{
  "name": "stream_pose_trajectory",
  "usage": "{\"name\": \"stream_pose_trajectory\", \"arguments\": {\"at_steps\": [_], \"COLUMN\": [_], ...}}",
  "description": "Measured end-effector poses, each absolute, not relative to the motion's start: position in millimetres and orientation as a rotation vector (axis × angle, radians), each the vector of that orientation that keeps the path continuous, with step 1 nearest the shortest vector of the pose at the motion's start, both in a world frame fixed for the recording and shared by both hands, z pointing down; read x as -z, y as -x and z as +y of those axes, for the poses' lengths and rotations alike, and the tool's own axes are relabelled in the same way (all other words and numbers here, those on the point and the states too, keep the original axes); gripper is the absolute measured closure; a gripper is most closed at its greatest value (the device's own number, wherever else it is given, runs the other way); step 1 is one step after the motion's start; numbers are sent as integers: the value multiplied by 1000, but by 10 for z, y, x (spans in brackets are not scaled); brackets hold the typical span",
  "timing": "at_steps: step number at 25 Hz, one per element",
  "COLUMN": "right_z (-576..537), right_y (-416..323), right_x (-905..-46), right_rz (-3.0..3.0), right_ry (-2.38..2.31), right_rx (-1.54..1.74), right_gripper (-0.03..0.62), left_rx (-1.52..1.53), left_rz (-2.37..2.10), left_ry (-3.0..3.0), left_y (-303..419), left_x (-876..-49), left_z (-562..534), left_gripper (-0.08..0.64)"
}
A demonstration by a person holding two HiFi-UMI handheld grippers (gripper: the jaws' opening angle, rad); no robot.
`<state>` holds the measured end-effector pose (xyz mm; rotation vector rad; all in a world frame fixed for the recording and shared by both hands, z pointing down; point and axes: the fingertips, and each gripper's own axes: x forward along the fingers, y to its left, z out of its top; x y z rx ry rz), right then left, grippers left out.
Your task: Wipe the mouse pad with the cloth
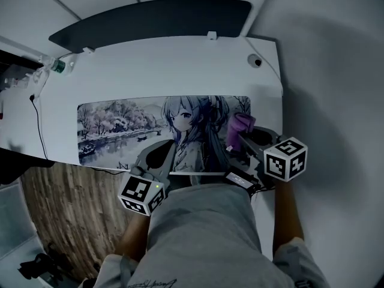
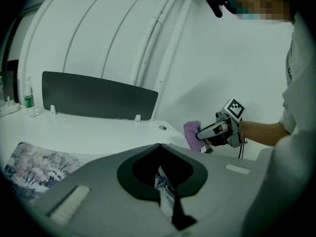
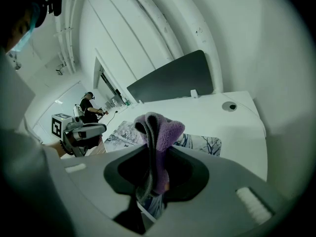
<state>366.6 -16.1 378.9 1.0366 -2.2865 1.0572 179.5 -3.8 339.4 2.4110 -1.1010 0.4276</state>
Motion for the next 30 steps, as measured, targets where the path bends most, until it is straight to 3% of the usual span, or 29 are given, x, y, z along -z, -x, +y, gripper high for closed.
{"name": "stream_pose_trajectory", "arguments": {"at_steps": [18,30], "right_z": [-644,-864], "right_y": [-4453,-4500], "right_x": [-4648,-5072], "right_rz": [-1945,-1853], "right_ry": [-1142,-1102], "right_rx": [-1084,-1179], "right_gripper": [492,492], "left_rx": [-452,-461], "left_rz": [-1035,-1088], "left_ry": [-2352,-2296], "left_y": [-1709,-1566], "left_x": [-3750,-3922], "left_z": [-310,-551], "left_gripper": [544,544]}}
